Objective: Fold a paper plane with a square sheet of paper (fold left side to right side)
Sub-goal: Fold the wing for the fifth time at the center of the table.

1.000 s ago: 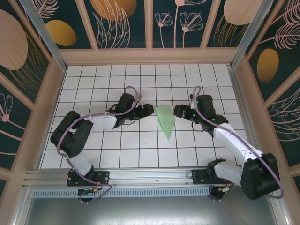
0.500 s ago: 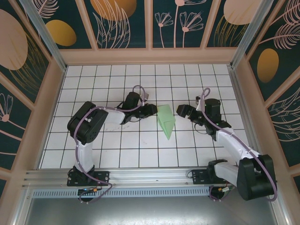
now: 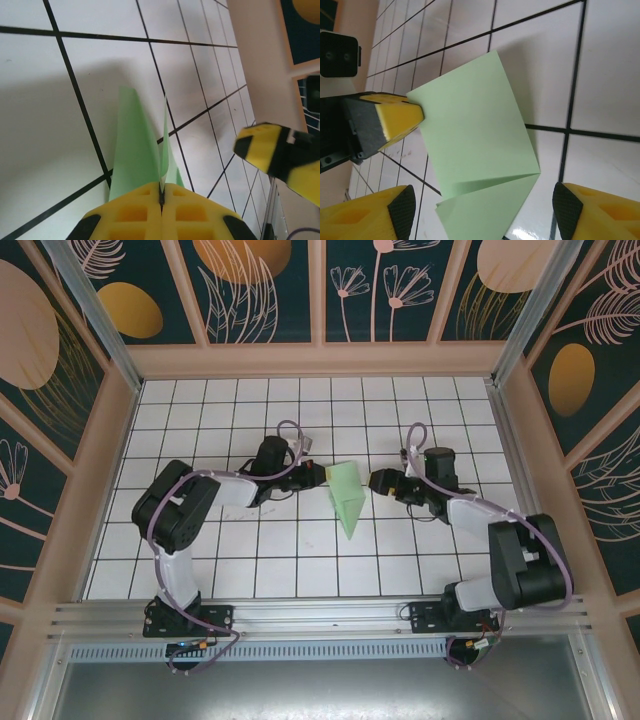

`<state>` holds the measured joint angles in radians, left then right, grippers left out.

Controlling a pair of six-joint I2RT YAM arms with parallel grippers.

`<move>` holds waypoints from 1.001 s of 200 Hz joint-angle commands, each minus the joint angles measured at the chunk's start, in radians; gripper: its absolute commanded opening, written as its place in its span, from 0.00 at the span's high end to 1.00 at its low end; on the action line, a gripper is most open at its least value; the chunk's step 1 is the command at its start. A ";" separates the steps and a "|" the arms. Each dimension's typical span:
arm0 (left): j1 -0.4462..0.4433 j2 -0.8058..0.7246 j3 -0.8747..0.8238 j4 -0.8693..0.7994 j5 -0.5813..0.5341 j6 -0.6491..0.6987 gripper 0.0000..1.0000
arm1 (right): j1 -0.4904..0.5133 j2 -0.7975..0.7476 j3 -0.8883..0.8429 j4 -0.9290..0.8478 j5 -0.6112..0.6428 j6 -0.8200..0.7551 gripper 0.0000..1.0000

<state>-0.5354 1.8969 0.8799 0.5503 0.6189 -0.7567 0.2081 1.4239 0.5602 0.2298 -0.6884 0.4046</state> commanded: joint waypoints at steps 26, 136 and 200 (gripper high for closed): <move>0.028 -0.038 -0.064 0.097 0.155 0.087 1.00 | -0.008 0.186 0.073 0.251 -0.210 -0.081 0.27; 0.031 -0.010 -0.111 0.172 0.196 0.072 1.00 | 0.024 0.450 0.161 0.387 -0.358 -0.075 0.37; 0.031 0.010 -0.111 0.176 0.187 0.073 1.00 | 0.027 0.431 0.155 0.352 -0.356 -0.094 0.59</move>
<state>-0.5102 1.8824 0.7776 0.6971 0.7864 -0.6991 0.2356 1.8671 0.6991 0.5694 -1.0214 0.3447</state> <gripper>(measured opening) 0.066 0.453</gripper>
